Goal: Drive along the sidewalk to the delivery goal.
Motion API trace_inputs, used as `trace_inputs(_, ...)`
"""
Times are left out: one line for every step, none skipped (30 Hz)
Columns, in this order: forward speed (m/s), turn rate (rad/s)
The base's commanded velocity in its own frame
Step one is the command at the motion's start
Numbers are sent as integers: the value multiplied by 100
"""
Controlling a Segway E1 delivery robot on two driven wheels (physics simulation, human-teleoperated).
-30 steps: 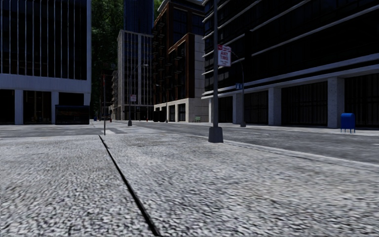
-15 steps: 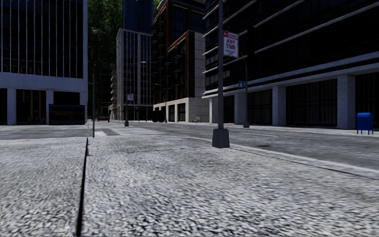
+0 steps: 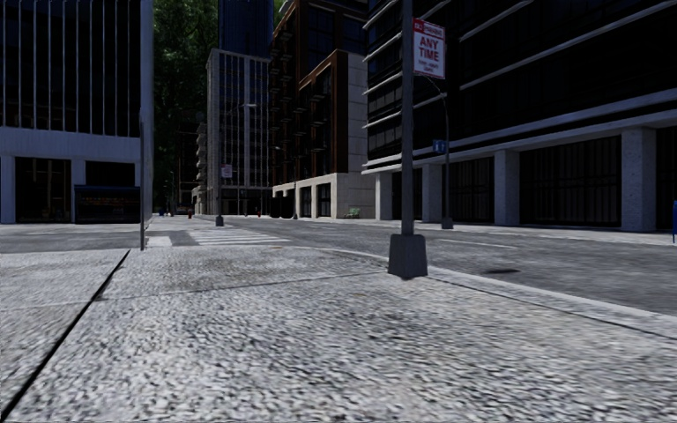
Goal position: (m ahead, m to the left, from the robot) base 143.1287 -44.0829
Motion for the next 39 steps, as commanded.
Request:
trace_inputs(200,0)
trace_inputs(200,0)
trace_inputs(200,0)
trace_inputs(200,0)
trace_inputs(200,0)
trace_inputs(200,0)
trace_inputs(200,7)
trace_inputs(200,14)
trace_inputs(200,26)
trace_inputs(200,39)
trace_inputs(200,39)
trace_inputs(200,44)
trace_inputs(200,46)
trace_inputs(200,46)
trace_inputs(200,46)
trace_inputs(200,46)
trace_inputs(200,46)
trace_inputs(200,46)
trace_inputs(200,46)
trace_inputs(200,46)
trace_inputs(200,46)
trace_inputs(200,45)
trace_inputs(200,45)
trace_inputs(200,45)
trace_inputs(200,43)
trace_inputs(200,39)
trace_inputs(200,37)
trace_inputs(200,37)
trace_inputs(200,35)
trace_inputs(200,33)
trace_inputs(200,32)
trace_inputs(200,30)
trace_inputs(200,30)
trace_inputs(200,28)
trace_inputs(200,23)
trace_inputs(200,21)
trace_inputs(200,15)
trace_inputs(200,15)
trace_inputs(200,0)
